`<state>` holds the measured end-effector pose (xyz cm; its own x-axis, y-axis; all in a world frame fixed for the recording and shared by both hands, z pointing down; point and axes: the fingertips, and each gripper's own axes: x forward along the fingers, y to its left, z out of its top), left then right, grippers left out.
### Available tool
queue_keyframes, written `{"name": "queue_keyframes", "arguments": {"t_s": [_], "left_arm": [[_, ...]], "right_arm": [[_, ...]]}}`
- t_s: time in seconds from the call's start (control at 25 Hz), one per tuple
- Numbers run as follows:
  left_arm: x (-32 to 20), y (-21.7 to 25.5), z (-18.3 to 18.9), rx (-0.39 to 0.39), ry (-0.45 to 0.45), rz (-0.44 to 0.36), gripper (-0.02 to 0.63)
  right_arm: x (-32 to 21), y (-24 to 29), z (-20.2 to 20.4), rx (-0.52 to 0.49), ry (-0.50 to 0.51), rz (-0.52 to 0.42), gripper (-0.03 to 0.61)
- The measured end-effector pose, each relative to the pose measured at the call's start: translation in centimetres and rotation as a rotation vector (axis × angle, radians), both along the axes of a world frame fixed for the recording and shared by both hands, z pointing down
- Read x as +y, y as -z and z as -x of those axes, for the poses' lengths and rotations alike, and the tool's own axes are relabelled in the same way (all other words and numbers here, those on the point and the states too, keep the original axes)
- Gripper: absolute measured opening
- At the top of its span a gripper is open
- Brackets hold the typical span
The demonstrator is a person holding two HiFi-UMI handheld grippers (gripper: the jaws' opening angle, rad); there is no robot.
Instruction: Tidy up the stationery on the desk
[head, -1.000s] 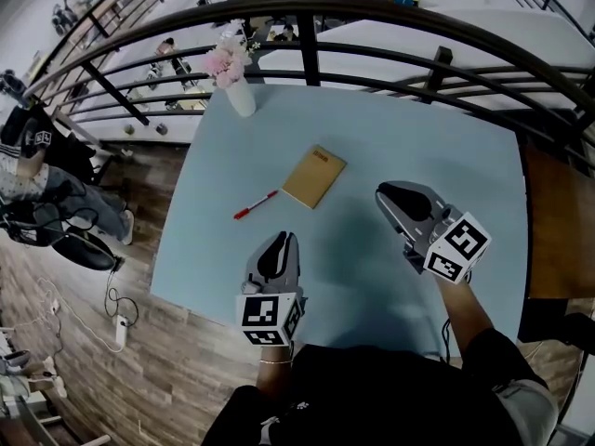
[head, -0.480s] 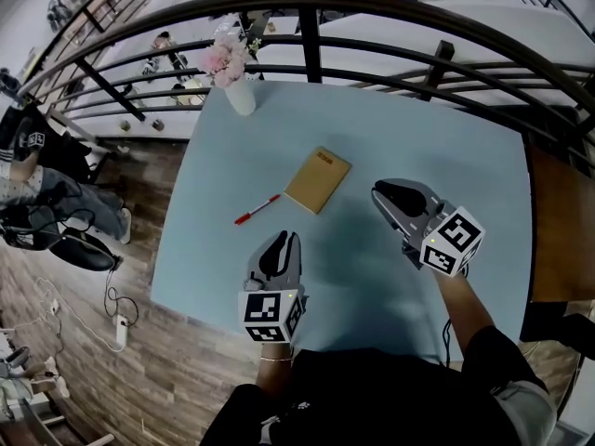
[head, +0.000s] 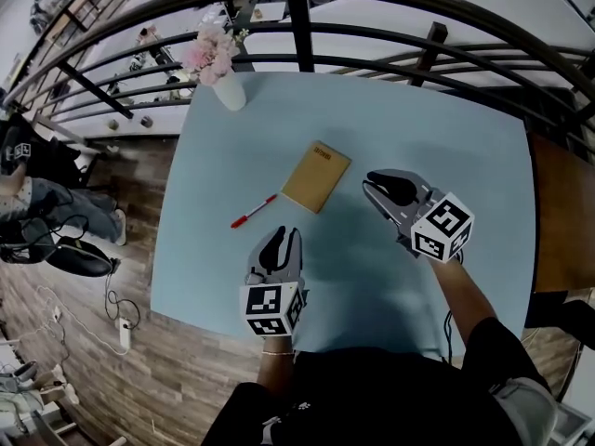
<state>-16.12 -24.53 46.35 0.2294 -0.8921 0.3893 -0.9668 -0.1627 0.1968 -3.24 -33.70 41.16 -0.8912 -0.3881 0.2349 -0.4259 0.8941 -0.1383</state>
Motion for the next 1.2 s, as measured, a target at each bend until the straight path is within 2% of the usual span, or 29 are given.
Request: {"name": "queue_keyframes", "arguments": {"t_s": [0.52,0.72,1.04,1.2], "left_arm": [[-2.8,-3.9,-0.6,0.057,-0.020,0.118,0.130],[-3.7,-6.1,-1.0,0.060,-0.037,0.177,0.167],[-4.4,-8.8,-1.9,0.083,-0.067,0.257,0.201],[-4.8,-9.9,-1.9,0.082,-0.062,0.279,0.210]], "right_arm": [[-4.2,-4.5,1.9,0.122,0.033,0.061,0.084],[-5.9,-7.4,2.7,0.173,0.052,0.089,0.104],[-7.6,-11.3,3.5,0.265,0.087,0.126,0.160],[-8.5,-12.6,4.0,0.295,0.101,0.131,0.208]]}}
